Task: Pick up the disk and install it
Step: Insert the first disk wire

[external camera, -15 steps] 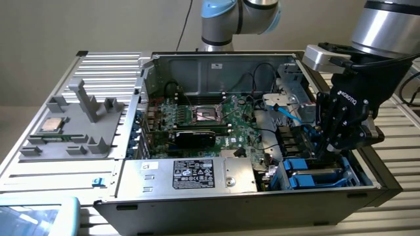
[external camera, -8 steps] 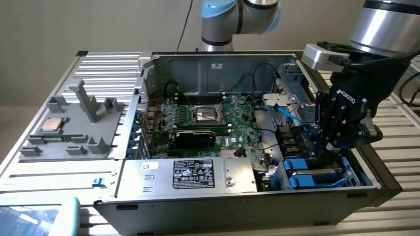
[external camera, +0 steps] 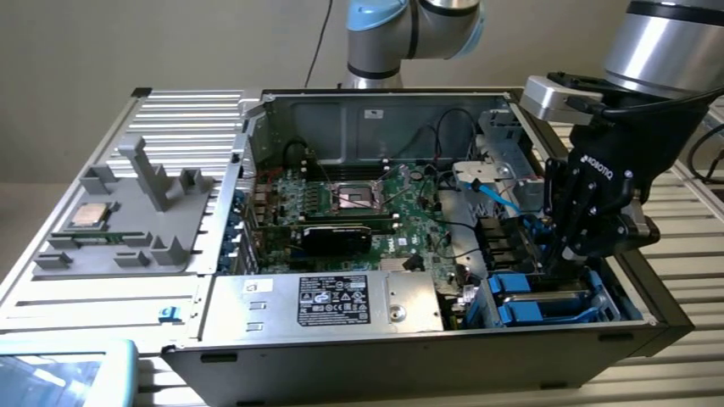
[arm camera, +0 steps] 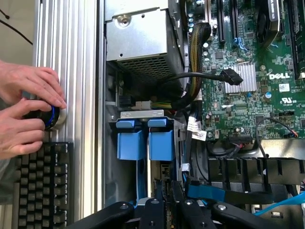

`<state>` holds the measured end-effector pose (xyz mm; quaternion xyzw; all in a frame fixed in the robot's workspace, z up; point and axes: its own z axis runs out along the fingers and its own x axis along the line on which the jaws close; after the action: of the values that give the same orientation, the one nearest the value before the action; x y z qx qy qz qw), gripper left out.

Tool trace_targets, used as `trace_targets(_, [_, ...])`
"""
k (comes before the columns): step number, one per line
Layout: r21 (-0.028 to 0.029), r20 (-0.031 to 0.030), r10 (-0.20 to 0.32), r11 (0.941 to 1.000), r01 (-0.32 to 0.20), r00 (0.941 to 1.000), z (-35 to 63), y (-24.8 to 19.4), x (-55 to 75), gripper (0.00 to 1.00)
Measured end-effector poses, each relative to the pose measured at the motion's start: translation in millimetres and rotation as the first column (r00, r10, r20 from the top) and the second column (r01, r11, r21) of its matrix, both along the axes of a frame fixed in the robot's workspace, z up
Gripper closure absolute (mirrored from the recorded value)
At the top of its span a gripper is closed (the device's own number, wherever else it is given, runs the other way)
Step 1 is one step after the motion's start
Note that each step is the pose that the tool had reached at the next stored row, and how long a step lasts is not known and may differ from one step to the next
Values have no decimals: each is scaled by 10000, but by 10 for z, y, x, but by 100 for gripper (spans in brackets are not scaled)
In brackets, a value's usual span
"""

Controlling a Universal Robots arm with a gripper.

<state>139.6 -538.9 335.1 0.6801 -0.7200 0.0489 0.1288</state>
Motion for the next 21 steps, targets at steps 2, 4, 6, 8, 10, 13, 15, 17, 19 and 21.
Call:
trace_targets(2, [0, 0, 0, 10000, 0, 10000, -1, 0, 0, 84])
trace_targets(4, [-1, 1, 0, 10000, 0, 10000, -2, 0, 0, 84])
trace_targets(6, [3, 1, 0, 10000, 0, 10000, -5, -10, 2, 84])
trace_targets(8, [1, 0, 0, 10000, 0, 10000, -4, -23, 4, 84])
trace_targets(10, [-1, 1, 0, 10000, 0, 10000, -7, -23, 4, 84])
trace_targets(13, [1, 1, -1, 10000, 1, 10000, -19, -21, 4, 84])
trace_targets(15, [1, 1, -2, 10000, 2, 10000, -28, -13, 4, 84])
trace_targets(17, [3, 1, -5, 10000, 5, 10000, -32, -4, 5, 84])
trace_targets(19, [0, 1, -10, 10000, 10, 10000, -32, -5, 8, 84])
trace_targets(21, [0, 1, -28, 10000, 28, 10000, -33, -7, 12, 84])
